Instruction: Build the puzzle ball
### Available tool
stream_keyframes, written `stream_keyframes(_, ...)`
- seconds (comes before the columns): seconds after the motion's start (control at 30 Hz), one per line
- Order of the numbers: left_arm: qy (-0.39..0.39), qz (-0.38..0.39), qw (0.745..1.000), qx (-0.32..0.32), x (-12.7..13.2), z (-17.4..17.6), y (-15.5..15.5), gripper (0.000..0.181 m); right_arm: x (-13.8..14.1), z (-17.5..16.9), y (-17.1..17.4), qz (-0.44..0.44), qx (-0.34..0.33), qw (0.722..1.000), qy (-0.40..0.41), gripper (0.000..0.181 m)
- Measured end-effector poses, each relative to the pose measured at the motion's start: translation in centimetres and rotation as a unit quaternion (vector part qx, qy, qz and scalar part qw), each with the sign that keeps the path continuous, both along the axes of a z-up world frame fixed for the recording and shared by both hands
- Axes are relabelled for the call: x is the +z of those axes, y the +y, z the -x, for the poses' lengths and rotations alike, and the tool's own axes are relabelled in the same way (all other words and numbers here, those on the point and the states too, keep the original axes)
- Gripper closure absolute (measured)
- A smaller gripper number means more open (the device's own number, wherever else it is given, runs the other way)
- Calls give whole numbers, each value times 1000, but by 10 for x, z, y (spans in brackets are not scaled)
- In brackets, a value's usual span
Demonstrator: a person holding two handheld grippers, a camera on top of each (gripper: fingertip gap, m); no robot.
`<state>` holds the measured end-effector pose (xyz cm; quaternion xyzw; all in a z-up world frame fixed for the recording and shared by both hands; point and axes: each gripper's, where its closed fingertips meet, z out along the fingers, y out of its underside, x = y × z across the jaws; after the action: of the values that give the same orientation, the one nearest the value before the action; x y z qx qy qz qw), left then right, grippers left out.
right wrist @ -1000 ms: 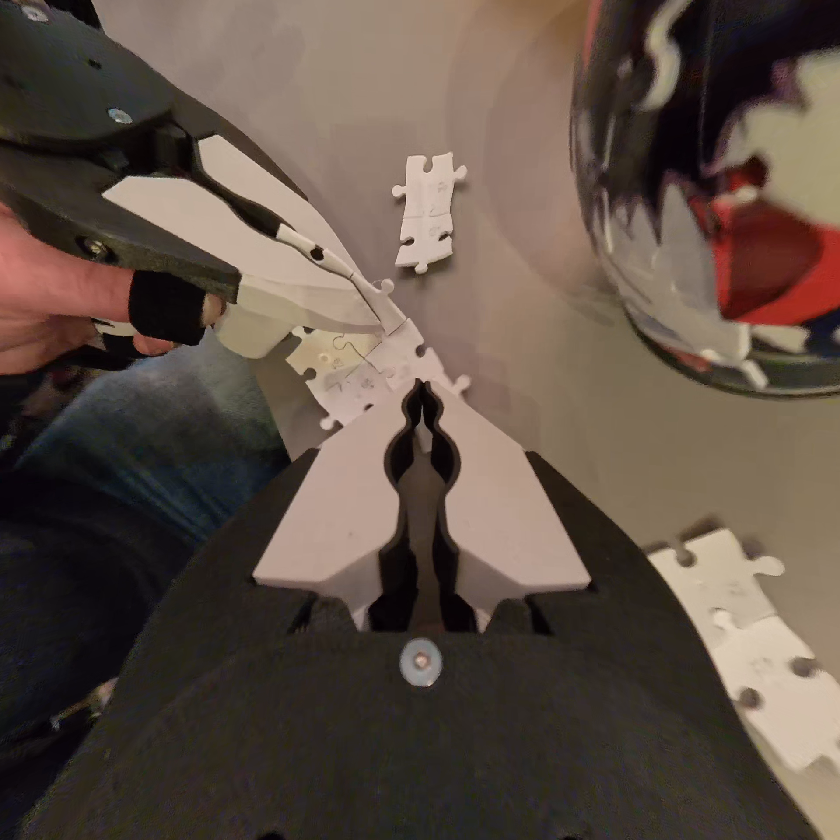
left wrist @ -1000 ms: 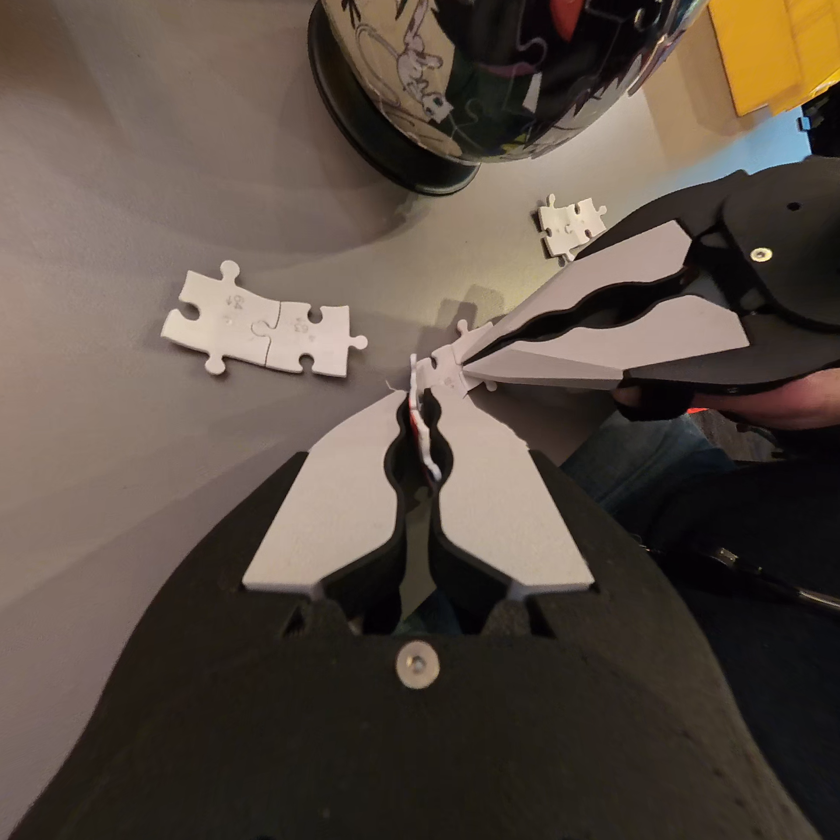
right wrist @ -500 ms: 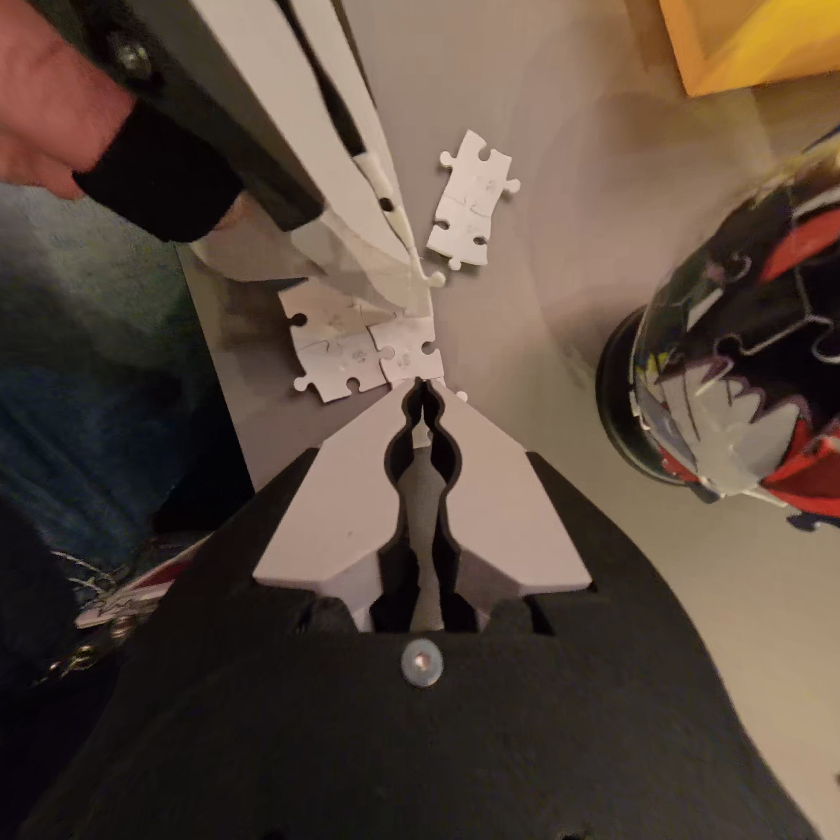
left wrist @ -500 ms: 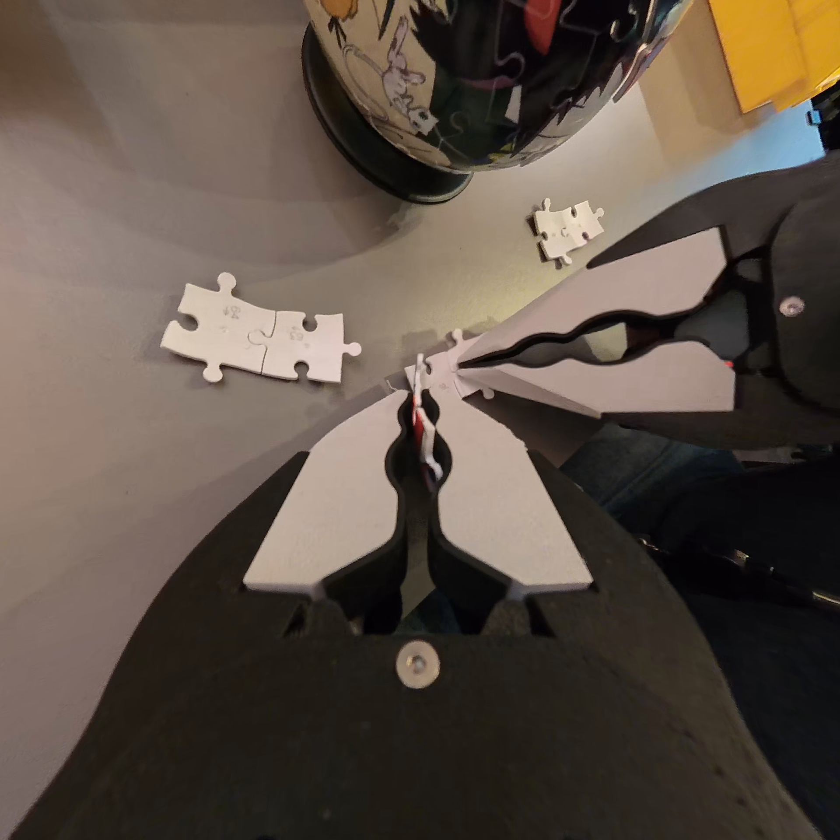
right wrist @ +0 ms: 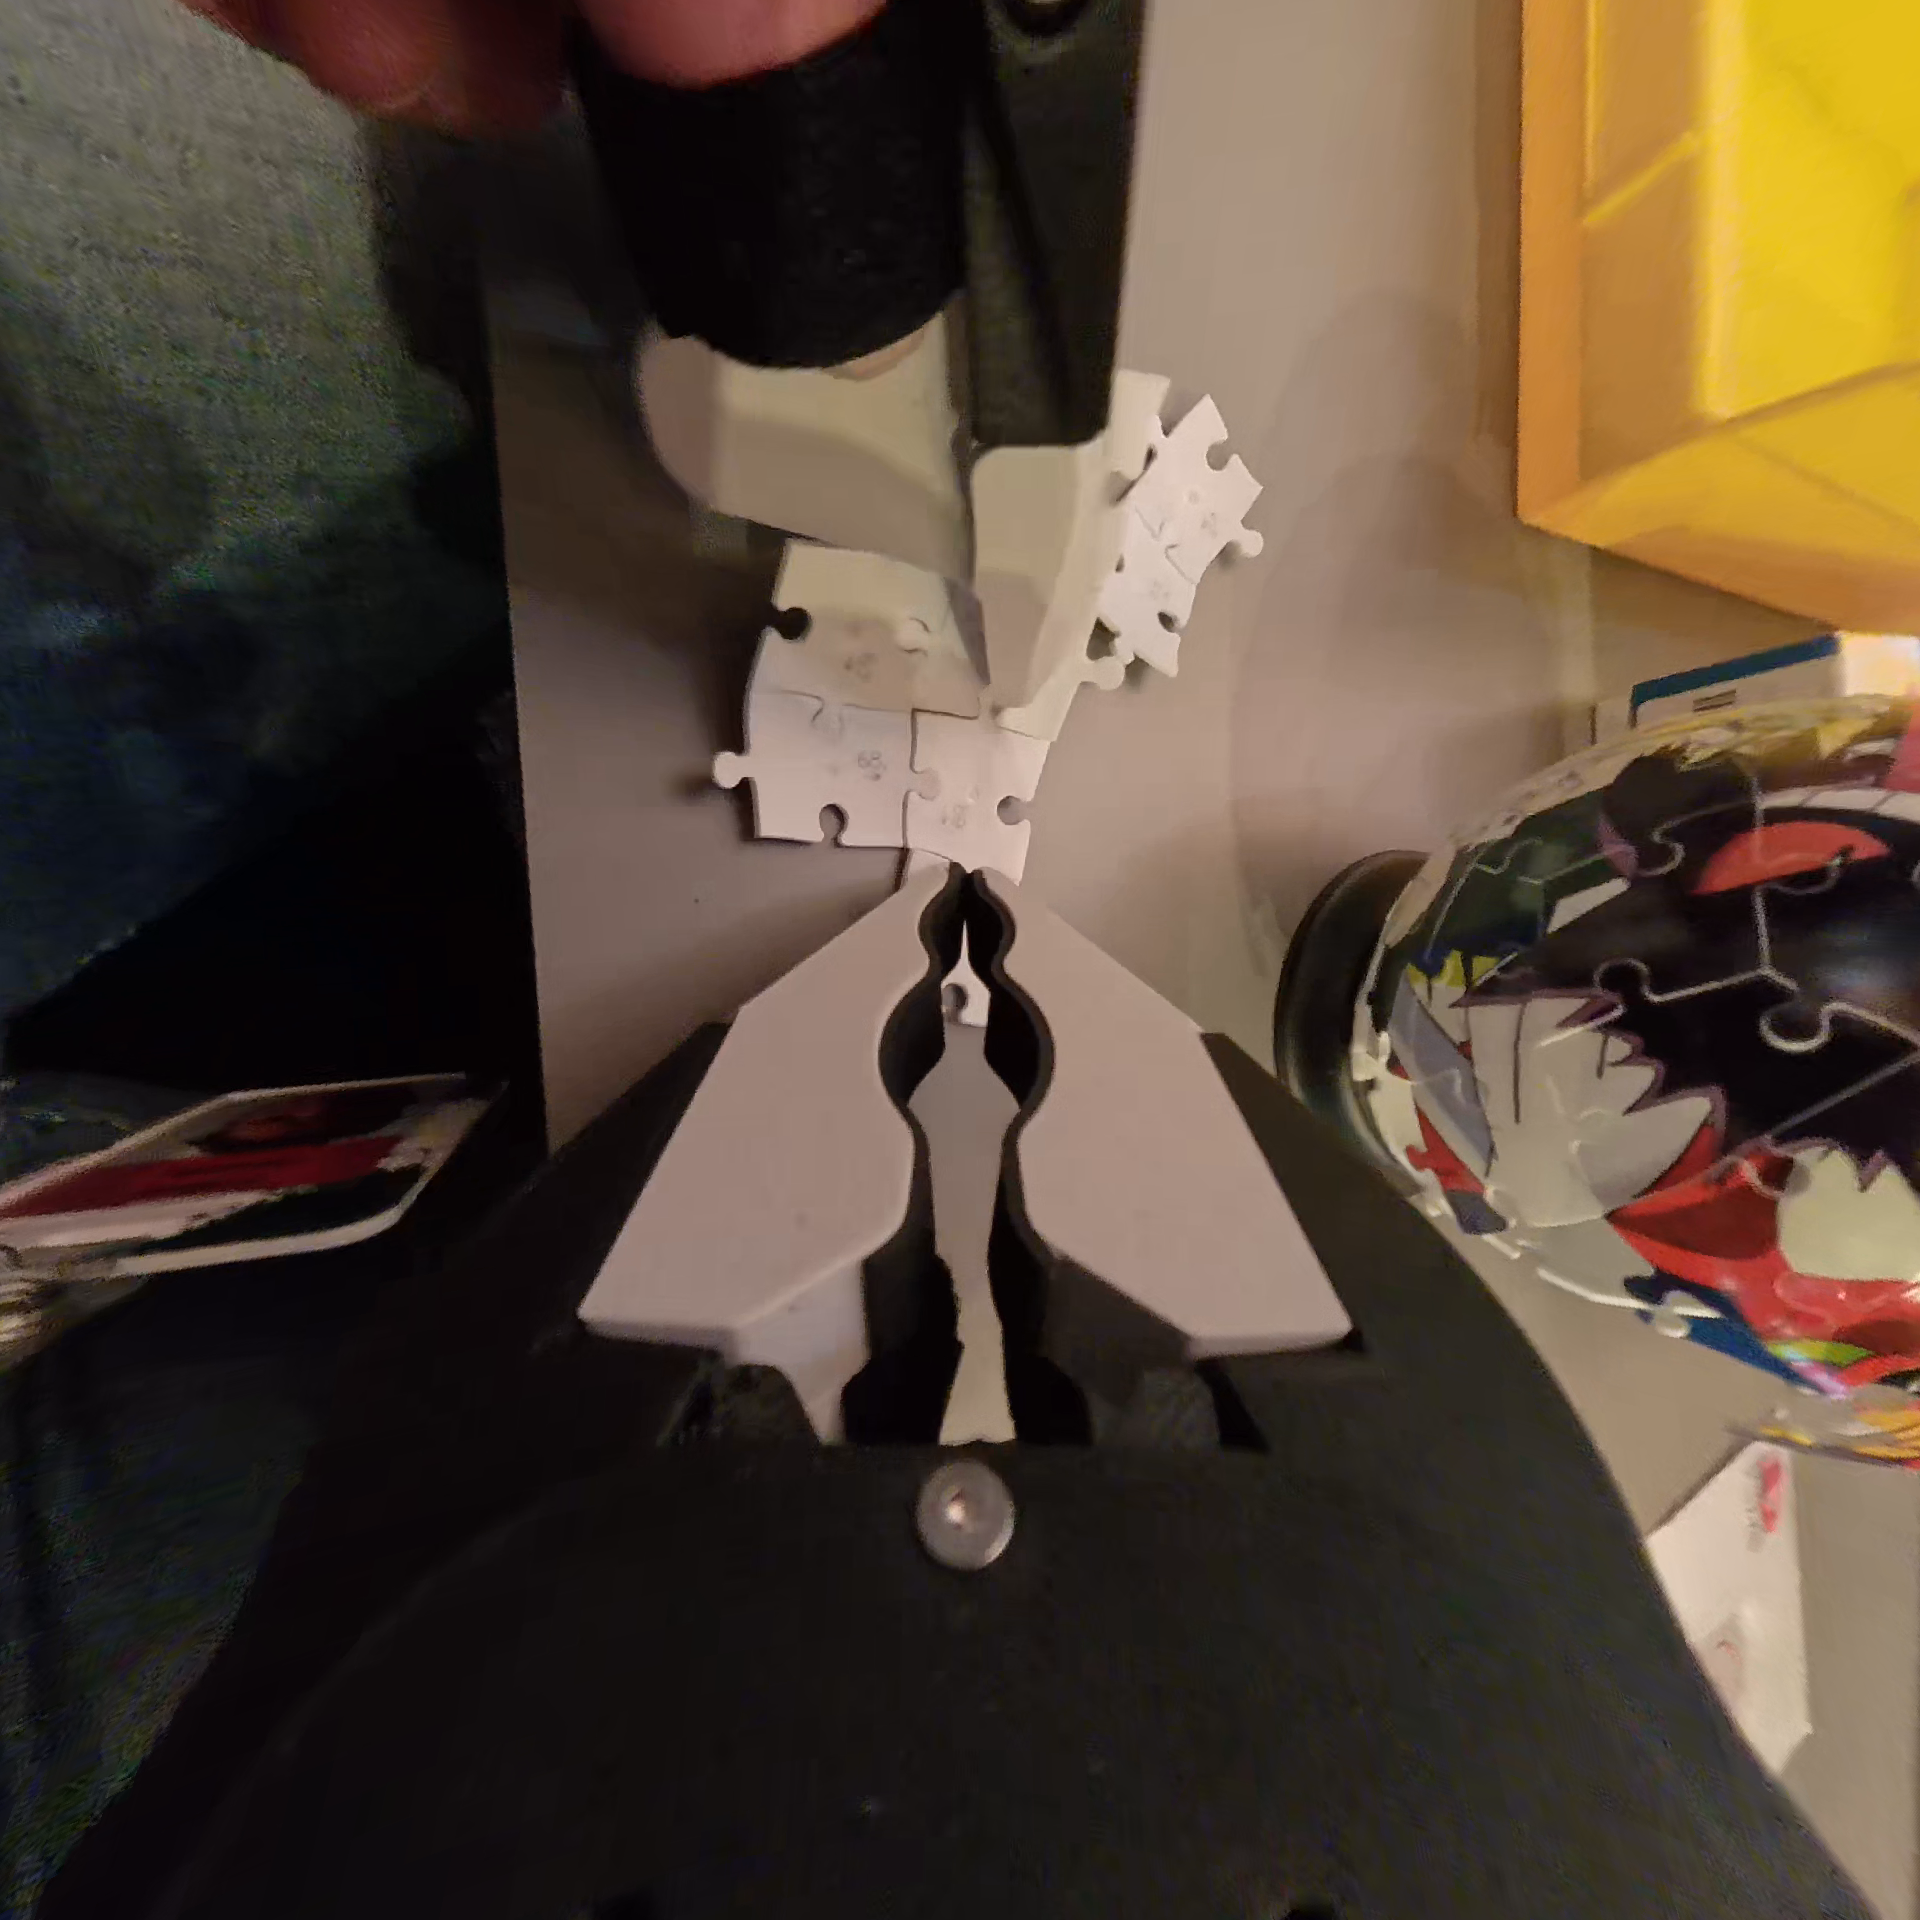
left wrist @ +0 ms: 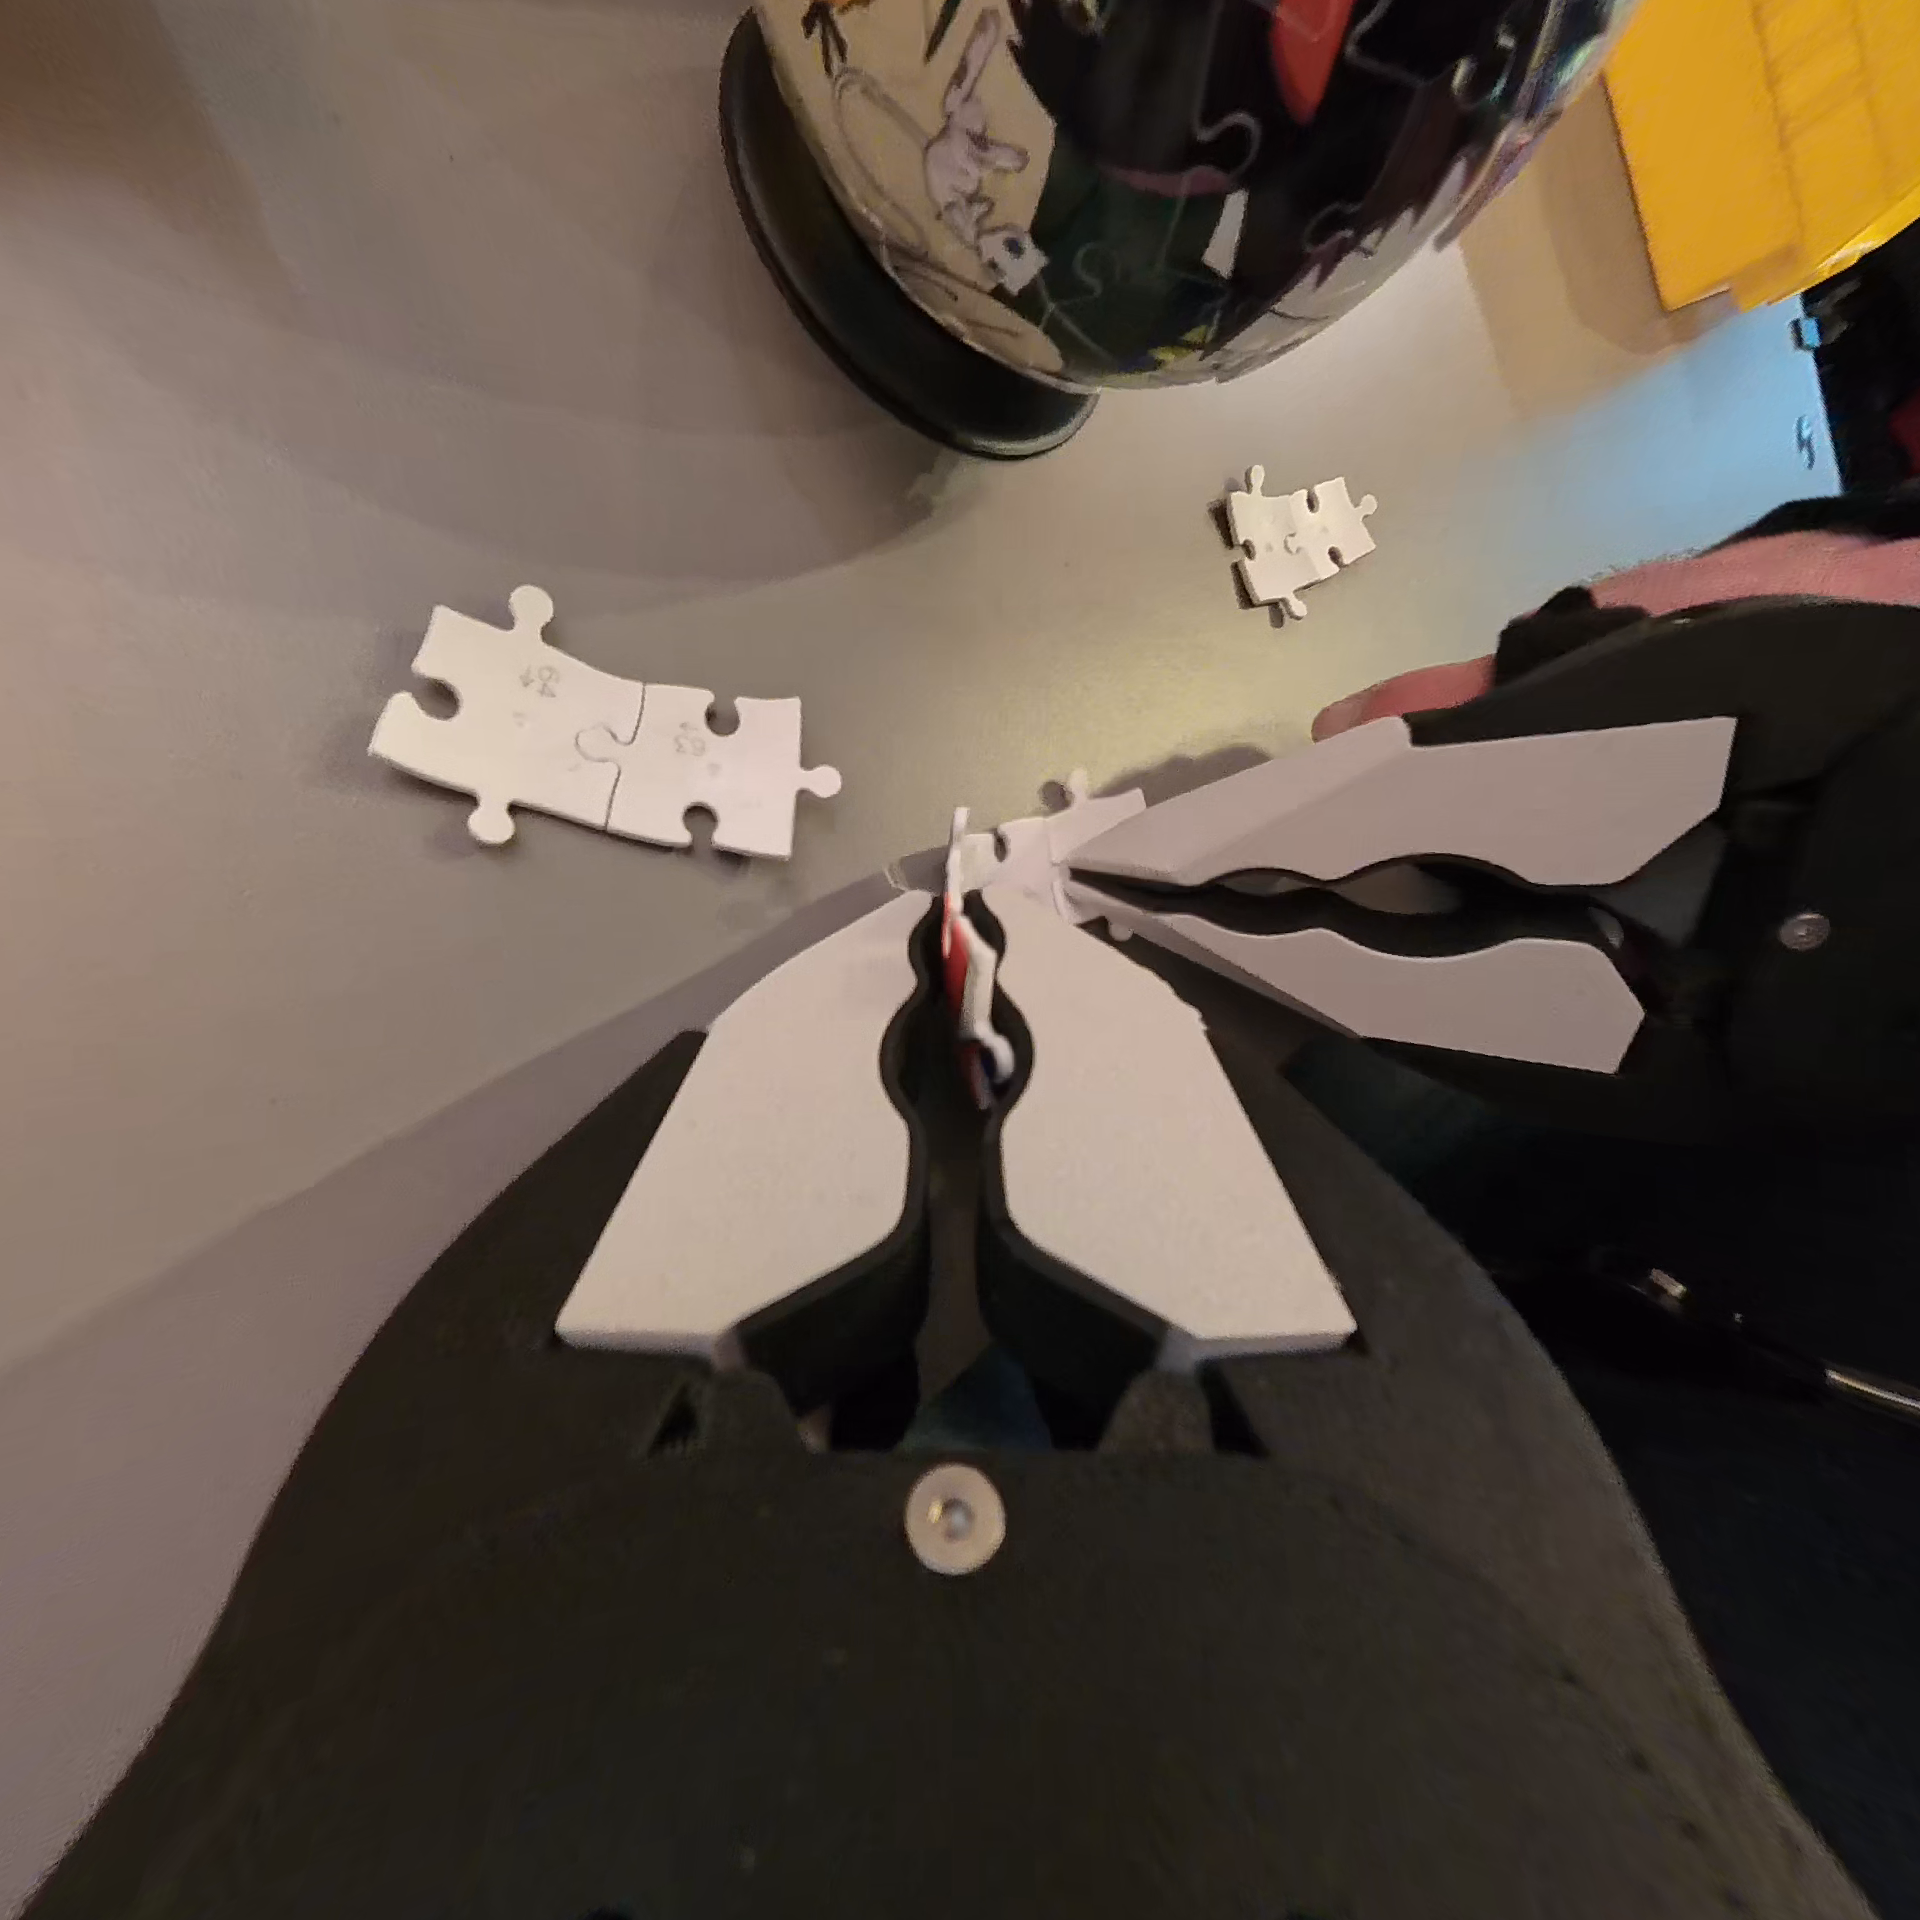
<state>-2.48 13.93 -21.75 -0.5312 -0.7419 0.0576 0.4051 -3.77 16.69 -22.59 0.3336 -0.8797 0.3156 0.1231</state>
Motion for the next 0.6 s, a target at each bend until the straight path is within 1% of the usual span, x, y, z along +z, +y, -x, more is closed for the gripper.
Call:
stream_keyframes(0.13,5,-40,999,15,0,1,1,178,-1,-3,2,-10,32,998,44,181)
stream_keyframes(0.27,6,-50,999,19,-2,2,0,178,-1,-3,2,-38,59,994,87,181)
stream_keyframes(0.37,14,-73,997,23,-1,3,1,177,-1,-3,2,-48,60,994,81,181)
stream_keyframes(0.47,20,-98,995,19,4,0,3,167,-1,-3,2,-41,56,994,81,181)
stream_keyframes(0.53,15,-90,996,18,3,-2,2,163,-1,-3,2,-41,51,995,73,181)
stream_keyframes(0.6,9,-85,996,14,-1,-3,3,166,-1,-3,2,-38,53,994,83,181)
